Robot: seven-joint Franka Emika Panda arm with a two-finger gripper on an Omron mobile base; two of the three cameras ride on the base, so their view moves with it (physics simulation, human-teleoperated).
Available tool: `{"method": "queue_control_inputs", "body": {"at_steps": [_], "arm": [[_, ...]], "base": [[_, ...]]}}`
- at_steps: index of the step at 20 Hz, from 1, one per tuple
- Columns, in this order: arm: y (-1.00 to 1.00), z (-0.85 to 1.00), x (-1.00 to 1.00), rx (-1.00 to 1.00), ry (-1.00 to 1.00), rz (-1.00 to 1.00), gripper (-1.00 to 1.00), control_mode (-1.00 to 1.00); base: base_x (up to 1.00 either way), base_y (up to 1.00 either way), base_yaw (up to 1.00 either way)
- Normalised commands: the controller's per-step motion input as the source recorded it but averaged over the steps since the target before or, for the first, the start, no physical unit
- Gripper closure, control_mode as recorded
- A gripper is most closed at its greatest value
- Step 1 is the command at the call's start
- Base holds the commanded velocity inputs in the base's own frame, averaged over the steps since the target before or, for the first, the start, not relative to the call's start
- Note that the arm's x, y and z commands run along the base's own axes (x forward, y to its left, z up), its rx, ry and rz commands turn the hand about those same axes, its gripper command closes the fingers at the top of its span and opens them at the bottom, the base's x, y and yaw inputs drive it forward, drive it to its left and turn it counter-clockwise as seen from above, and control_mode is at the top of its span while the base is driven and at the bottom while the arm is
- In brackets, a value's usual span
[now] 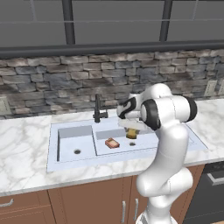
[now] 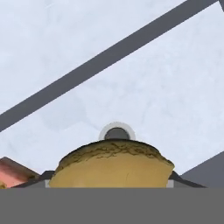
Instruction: Pick up the sponge and bar soap from the sink, and place them back in the cabinet, and close the cabinet doors.
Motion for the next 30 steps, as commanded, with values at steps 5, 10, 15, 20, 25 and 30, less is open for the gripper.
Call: {"method": "queue_control_inputs", "body": {"at_steps": [5, 10, 15, 20, 25, 30], "arm": [[0.0, 0.32, -0.2, -0.05, 0.0, 0.01, 1.0, -1.0], [0.0, 0.22, -0.16, -0.07, 0.0, 0.03, 1.0, -1.0], [-0.18, 0.19, -0.28, -0.05, 0.0, 0.09, 1.0, -1.0], [-0.33, 0.19, -0.56, 0.0, 0.0, 0.07, 1.0, -1.0], [-0.2, 0.26, -0.51, 0.0, 0.0, 0.05, 1.0, -1.0], [-0.06, 0.43, -0.44, 0.0, 0.0, 0.01, 1.0, -1.0]], "base": [[0.0, 0.0, 0.0], [0.0, 0.0, 0.0], [0.0, 0.0, 0.0], [0.0, 0.0, 0.0], [0.0, 0.0, 0.0], [0.0, 0.0, 0.0]]}}
